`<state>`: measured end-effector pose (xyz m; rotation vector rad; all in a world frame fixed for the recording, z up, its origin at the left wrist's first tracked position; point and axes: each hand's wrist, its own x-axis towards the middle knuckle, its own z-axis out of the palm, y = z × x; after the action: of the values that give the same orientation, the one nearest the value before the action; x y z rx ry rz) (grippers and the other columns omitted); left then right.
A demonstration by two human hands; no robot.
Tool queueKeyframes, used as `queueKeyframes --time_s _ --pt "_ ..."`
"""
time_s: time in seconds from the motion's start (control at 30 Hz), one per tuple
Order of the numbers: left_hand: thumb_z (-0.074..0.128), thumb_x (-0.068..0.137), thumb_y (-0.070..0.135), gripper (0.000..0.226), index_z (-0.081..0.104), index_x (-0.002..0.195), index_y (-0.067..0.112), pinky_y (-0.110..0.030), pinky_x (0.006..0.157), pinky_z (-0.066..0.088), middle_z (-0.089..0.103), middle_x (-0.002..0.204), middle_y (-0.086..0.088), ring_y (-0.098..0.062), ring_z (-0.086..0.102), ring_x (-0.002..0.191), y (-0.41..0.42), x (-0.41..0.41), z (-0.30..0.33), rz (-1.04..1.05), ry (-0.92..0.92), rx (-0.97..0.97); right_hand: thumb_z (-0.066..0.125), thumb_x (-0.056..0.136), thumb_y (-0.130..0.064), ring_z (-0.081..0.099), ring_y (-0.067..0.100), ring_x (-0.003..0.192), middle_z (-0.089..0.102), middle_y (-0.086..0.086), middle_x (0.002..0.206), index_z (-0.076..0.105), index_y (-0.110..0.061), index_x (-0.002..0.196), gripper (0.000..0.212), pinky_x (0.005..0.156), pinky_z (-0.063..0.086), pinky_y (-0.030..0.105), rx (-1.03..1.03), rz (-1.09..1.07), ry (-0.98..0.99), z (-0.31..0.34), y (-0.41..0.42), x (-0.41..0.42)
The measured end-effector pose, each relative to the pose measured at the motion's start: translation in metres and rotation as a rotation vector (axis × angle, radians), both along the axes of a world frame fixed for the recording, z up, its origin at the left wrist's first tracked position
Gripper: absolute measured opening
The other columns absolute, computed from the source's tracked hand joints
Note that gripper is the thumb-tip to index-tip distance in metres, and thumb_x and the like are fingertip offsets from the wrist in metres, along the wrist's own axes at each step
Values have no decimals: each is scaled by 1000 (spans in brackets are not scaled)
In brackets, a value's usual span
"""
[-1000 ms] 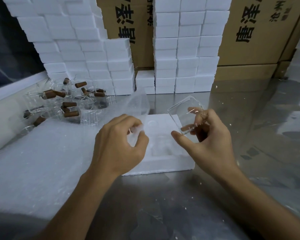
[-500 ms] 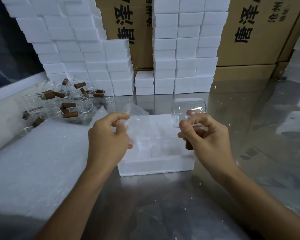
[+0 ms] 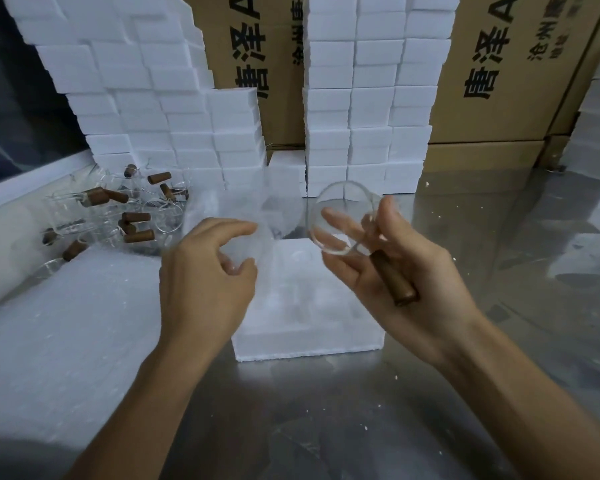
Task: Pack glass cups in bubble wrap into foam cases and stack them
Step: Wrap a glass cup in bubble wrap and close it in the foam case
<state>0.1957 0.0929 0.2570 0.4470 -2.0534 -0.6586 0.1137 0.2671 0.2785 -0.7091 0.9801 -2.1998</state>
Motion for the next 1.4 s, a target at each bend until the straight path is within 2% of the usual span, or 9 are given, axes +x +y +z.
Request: queueKeyframes --time_s 0.13,0.3,0.47,0.6,0.77,1.0,1.1,1.2,1.4 --pt "77 83 10 17 78 100 11 -26 69 53 75 96 0 -14 63 64 6 -1 -5 45 132 -196 63 87 -37 59 32 125 63 19 131 66 -13 70 30 106 45 38 -71 228 -134 19 -15 9" --pt "82 79 27 21 80 93 11 -29 62 49 77 85 -5 -22 63 60 -2 -3 -12 162 103 -32 69 82 -37 66 20 110 72 11 107 74 -18 66 26 106 47 31 40 186 -112 14 -36 20" --pt "79 82 16 28 75 110 17 -33 78 57 76 102 -4 -25 70 77 -2 -7 -11 175 98 127 70 79 -38 70 11 87 72 0 93 76 -21 63 24 89 56 23 117 17 -174 6 -37 21" --pt "78 80 4 51 66 127 20 -51 88 57 73 112 -8 -32 70 89 3 -8 -11 130 99 69 68 83 -39 65 15 104 69 0 104 74 -20 77 21 99 52 34 148 -42 -193 2 -33 22" --pt "76 76 -7 63 61 133 17 -44 93 56 61 135 -1 -31 67 104 10 -9 -12 15 102 -39 59 97 -32 57 26 123 64 8 123 74 -11 88 27 95 56 38 123 27 -211 6 -38 23" --pt "66 70 -20 71 59 134 9 -26 84 53 55 140 2 -36 67 84 19 -10 -16 -134 76 -244 46 105 -28 44 20 133 53 -7 134 69 -26 119 27 106 46 38 252 -132 -44 -5 -51 -3" --pt "65 68 -21 73 58 136 7 -21 85 50 55 140 -2 -34 65 81 25 -12 -19 -178 69 -280 48 104 -24 54 24 123 64 -2 122 67 -25 114 21 93 50 28 290 -197 -20 -9 -57 -15" --pt "64 67 -20 74 58 135 7 -15 84 49 57 140 -5 -28 60 84 33 -14 -22 -252 78 -325 55 101 -20 60 23 89 63 13 97 64 -9 110 17 105 44 39 312 -285 1 -13 -66 -22" --pt "67 75 -1 64 55 138 8 -17 59 52 53 142 -3 -9 56 52 42 -11 -25 -512 105 -302 66 93 -11 63 19 100 70 -1 93 63 -14 126 33 106 46 38 200 -263 -63 -17 -68 -33"
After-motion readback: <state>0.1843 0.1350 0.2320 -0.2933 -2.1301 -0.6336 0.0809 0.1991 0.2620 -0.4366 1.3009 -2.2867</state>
